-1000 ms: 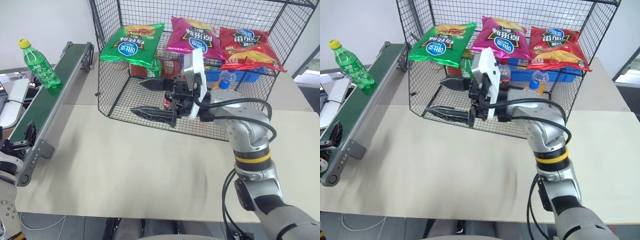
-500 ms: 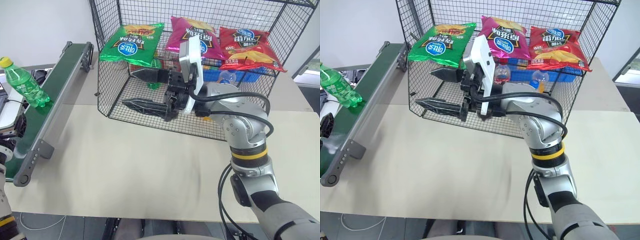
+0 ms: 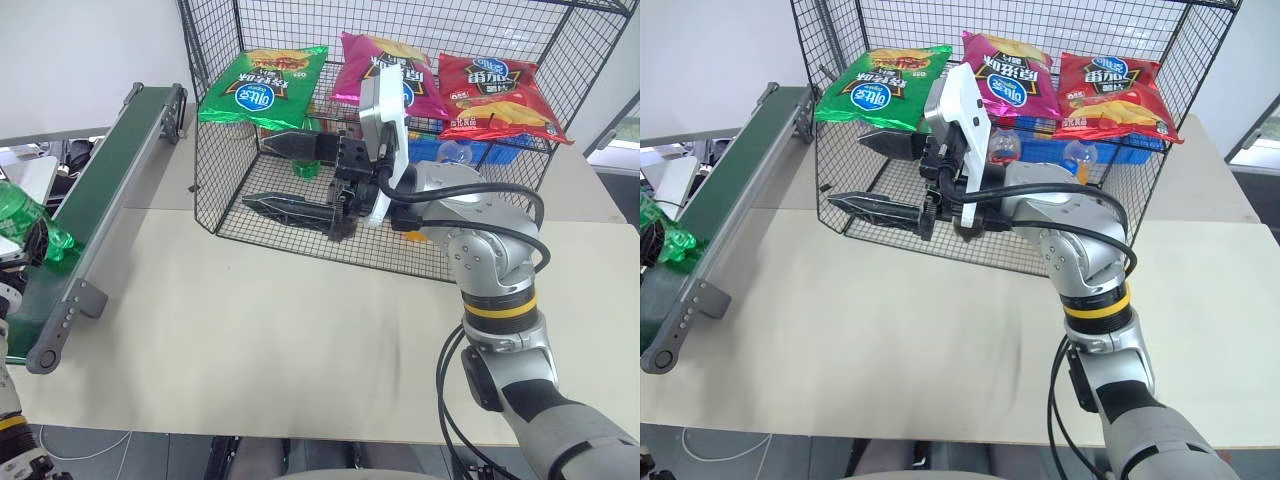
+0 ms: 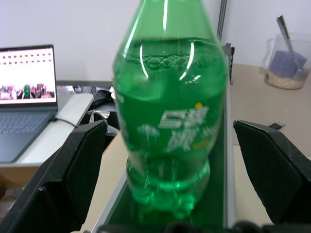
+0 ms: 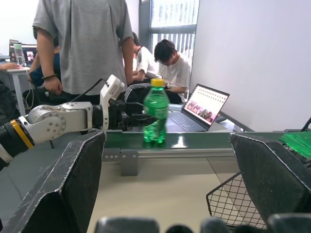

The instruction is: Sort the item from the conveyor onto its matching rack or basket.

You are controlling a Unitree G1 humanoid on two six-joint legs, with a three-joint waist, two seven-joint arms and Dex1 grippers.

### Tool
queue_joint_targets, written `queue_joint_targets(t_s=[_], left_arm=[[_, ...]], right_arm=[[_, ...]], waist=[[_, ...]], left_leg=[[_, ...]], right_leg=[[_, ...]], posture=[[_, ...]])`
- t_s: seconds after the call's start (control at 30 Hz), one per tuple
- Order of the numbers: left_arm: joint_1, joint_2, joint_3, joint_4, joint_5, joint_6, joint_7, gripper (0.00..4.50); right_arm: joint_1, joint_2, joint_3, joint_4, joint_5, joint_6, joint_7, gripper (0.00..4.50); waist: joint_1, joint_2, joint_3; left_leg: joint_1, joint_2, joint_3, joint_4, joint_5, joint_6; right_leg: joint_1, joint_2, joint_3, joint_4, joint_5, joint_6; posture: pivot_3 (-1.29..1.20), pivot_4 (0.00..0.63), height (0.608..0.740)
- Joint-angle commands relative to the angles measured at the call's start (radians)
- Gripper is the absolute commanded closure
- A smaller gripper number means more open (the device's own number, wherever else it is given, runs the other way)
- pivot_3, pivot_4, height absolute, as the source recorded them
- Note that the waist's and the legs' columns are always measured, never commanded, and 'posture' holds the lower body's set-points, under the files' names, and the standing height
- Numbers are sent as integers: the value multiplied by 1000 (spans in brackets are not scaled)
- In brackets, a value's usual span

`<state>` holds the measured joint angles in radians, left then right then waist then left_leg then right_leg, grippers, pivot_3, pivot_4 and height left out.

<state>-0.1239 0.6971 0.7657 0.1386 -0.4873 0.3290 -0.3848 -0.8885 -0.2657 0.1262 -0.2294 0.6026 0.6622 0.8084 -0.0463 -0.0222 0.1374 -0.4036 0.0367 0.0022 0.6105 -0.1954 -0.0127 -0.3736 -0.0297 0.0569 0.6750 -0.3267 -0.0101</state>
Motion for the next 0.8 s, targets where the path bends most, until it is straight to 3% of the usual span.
queue_joint_targets(t_s=[0.03, 0.2, 0.37, 0.5, 0.7, 0.8], left_arm=[[-30, 21, 36, 12, -16, -35, 8, 31], [-7, -2, 46, -22, -42, -26, 9, 1449], [29, -21, 35, -124, -70, 15, 10, 1449], [2, 38, -75, -346, -168, 180, -45, 1449], [-99, 93, -310, -477, -218, 305, -151, 1449], [-207, 54, -483, -481, -182, 306, -192, 1449]], right_arm=[[-20, 0, -13, -47, 10, -9, -11, 0], [-22, -1, -16, -50, 15, -4, -17, 0], [-19, -10, -17, -47, 9, -7, -20, 0], [42, -56, -26, -90, -4, -2, -38, 0], [178, -136, -10, -176, -75, 1, -101, 0], [254, -154, -3, -225, -118, 14, -169, 0]], waist=[[1, 0, 0], [1, 0, 0], [3, 0, 0], [19, -4, -1], [28, -4, -1], [27, -4, 0]], left_leg=[[0, 0, 0, 0, 0, 0], [0, 0, 0, 0, 0, 0], [0, 0, -1, 0, 0, 0], [-2, -1, -2, 0, 0, 0], [-3, -3, 1, -1, 0, 0], [-2, -3, 1, 0, 0, 0]], right_leg=[[0, 0, 0, 0, 0, 0], [0, -1, -1, 0, 0, 0], [-1, -6, -7, 1, 0, 0], [-1, -13, -17, 2, 0, 0], [1, -14, -16, -2, 0, 0], [2, -11, -16, -4, 0, 0]], posture=[[0, 150, 740], [0, 150, 740], [0, 150, 740], [0, 150, 740], [0, 150, 740], [0, 150, 740]])
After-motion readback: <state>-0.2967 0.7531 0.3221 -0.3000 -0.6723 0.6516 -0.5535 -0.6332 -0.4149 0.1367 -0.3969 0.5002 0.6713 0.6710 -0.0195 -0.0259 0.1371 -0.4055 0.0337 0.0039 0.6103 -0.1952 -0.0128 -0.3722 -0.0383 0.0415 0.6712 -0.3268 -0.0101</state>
